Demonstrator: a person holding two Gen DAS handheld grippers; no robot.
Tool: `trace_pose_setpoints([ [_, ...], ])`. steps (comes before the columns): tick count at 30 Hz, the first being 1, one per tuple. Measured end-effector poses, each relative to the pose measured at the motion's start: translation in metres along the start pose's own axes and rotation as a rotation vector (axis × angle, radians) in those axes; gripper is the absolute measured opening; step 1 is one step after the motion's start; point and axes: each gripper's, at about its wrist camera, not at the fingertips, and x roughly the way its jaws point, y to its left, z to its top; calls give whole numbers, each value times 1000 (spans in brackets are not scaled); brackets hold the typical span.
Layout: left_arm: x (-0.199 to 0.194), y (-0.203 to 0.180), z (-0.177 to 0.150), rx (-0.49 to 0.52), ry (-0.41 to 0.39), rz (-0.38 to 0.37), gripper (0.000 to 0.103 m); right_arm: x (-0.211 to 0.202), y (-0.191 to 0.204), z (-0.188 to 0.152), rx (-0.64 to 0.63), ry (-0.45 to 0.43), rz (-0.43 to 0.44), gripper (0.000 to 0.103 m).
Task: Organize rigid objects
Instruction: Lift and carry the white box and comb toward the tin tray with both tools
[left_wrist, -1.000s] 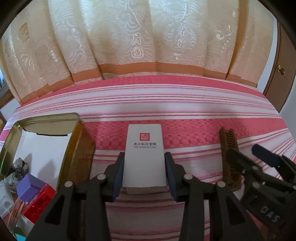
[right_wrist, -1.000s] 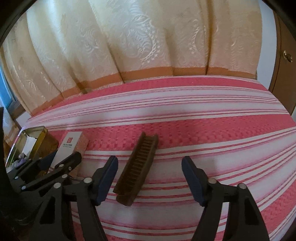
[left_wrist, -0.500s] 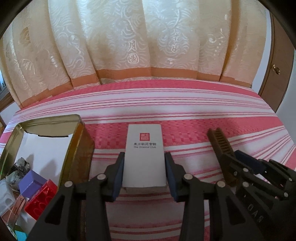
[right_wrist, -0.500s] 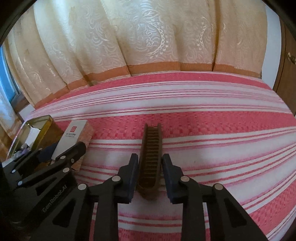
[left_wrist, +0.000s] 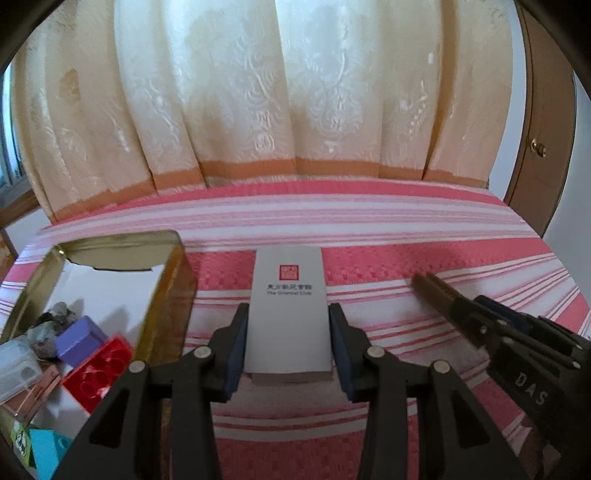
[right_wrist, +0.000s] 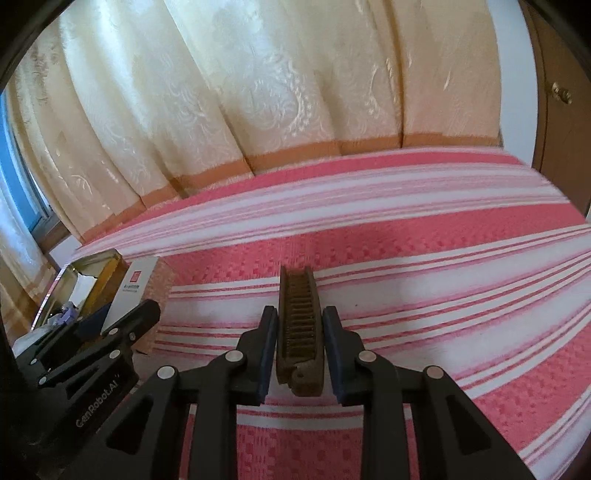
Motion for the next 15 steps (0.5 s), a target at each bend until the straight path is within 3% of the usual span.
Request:
trace_pose_setpoints([
  [7,-19,1,-4,-3,-85,30,41,-36,7,-9,-56,-173,-38,28],
  [15,-40,-1,-12,6,-161,53,41,-54,22,-16,-129,-277,-59,28],
])
